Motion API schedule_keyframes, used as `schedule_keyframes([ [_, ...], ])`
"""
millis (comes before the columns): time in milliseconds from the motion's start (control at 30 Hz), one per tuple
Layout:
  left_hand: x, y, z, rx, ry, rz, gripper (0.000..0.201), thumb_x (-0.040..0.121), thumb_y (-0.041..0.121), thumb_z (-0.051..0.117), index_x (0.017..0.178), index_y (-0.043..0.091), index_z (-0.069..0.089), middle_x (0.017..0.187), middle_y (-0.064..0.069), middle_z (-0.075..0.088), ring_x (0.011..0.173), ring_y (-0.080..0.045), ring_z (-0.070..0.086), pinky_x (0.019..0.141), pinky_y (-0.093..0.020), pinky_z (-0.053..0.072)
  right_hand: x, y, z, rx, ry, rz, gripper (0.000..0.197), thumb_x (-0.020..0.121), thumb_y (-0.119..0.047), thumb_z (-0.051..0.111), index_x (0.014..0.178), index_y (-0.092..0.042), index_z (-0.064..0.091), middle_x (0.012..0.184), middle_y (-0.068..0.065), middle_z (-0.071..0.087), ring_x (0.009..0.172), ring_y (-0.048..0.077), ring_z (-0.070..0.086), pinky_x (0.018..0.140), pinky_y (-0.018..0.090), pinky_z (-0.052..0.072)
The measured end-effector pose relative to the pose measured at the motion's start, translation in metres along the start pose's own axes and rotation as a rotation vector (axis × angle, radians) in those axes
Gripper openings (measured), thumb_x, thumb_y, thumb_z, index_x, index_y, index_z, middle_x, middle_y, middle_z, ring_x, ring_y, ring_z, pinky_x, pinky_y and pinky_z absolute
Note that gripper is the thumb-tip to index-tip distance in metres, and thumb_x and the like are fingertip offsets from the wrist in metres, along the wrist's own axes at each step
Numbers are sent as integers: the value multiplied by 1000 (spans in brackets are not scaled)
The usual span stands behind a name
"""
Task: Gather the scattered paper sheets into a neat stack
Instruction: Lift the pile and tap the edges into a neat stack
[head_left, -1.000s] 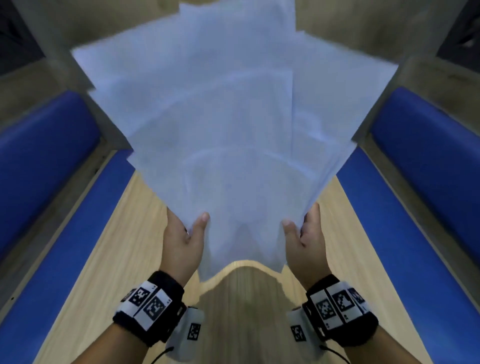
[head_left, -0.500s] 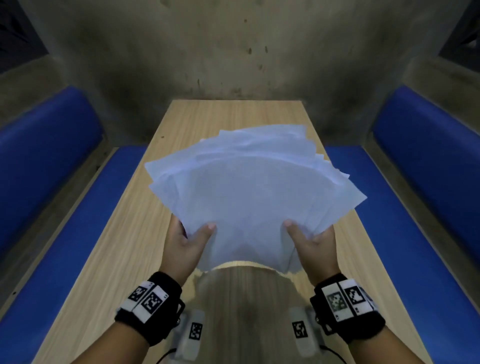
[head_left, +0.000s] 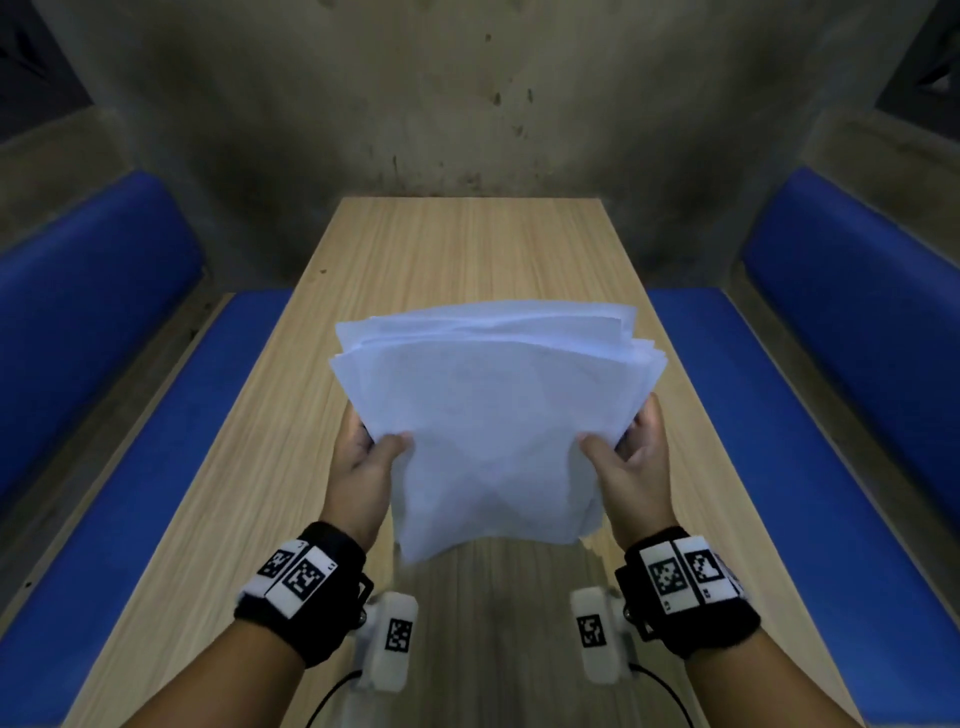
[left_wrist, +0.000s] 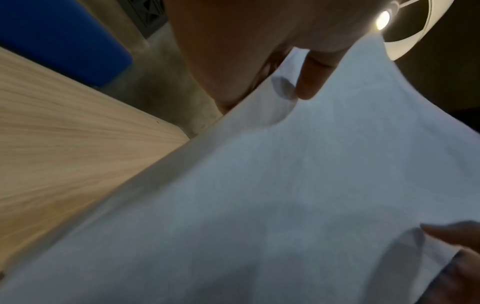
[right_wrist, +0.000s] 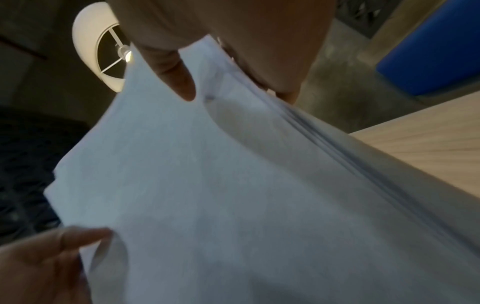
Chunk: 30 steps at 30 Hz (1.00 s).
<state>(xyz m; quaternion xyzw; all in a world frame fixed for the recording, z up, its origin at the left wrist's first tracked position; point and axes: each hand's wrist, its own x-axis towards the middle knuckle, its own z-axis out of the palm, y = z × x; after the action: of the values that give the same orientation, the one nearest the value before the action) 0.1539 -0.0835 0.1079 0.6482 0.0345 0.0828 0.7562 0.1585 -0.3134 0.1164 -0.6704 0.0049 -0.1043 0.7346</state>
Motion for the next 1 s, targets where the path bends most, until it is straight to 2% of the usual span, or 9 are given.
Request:
schedule_keyframes([
  [167,1,9,-1,-1,8,37,47,75,4,49,121,15,52,102,8,70,95,-10,67,74,-26,55,0,5,-1,-28,-4,-8,45,79,10,52,103,-27,55,100,4,67,89,13,65,77,31,54],
  [267,-3,22,2,168,-4,102,55,78,3,56,127,23,41,120,6,61,111,-11,61,93,-46,52,-2,12,-2,-86,-4,6,38,87,4,53,101,-31,59,97,-11,70,92,6,67,79,29,53],
  [367,-3,67,7,618,196,589,81,78,14,68,145,17,22,148,6,27,140,-8,29,116,-49,27,-5,14,-4,-87,-14,31,37,90,1,51,102,-33,58,100,-12,70,94,3,67,82,29,54],
  [467,-1,128,41,1301,12,878,95,79,50,60,154,15,14,161,-4,12,150,-27,8,119,-53,7,-4,13,-3,-54,-29,30,37,90,4,50,103,-30,57,101,-9,68,89,-1,67,78,24,54],
  [600,17,143,76,1653,-541,547,89,82,52,60,152,28,12,139,0,55,135,-22,44,118,-51,14,-5,6,-1,45,-37,60,37,89,11,46,103,-22,56,95,-3,67,77,-4,67,64,13,51],
  [733,38,145,79,1657,-550,447,63,76,44,72,131,33,43,102,4,70,103,-25,63,100,-43,43,-5,10,-4,35,-71,44,38,89,7,48,105,-26,56,98,-5,68,84,-1,67,69,18,53],
  [800,38,143,80,1579,-646,315,15,79,33,71,88,36,60,86,2,69,86,-26,65,77,-41,54,-5,12,-6,-4,-65,23,34,88,2,53,105,-27,57,101,-3,67,90,4,66,76,25,53],
  [867,37,140,72,1505,-660,363,23,81,23,68,67,34,55,75,1,67,77,-26,64,69,-41,53,-4,16,-13,-124,40,-35,32,81,-13,65,109,-25,54,110,-1,62,101,11,60,87,30,48],
  [1000,43,142,23,1154,-501,423,6,83,21,71,77,22,69,72,7,71,71,-10,67,67,-33,53,-1,48,-50,-148,409,264,101,59,-42,84,141,-29,26,150,-3,26,134,14,33,108,36,33],
])
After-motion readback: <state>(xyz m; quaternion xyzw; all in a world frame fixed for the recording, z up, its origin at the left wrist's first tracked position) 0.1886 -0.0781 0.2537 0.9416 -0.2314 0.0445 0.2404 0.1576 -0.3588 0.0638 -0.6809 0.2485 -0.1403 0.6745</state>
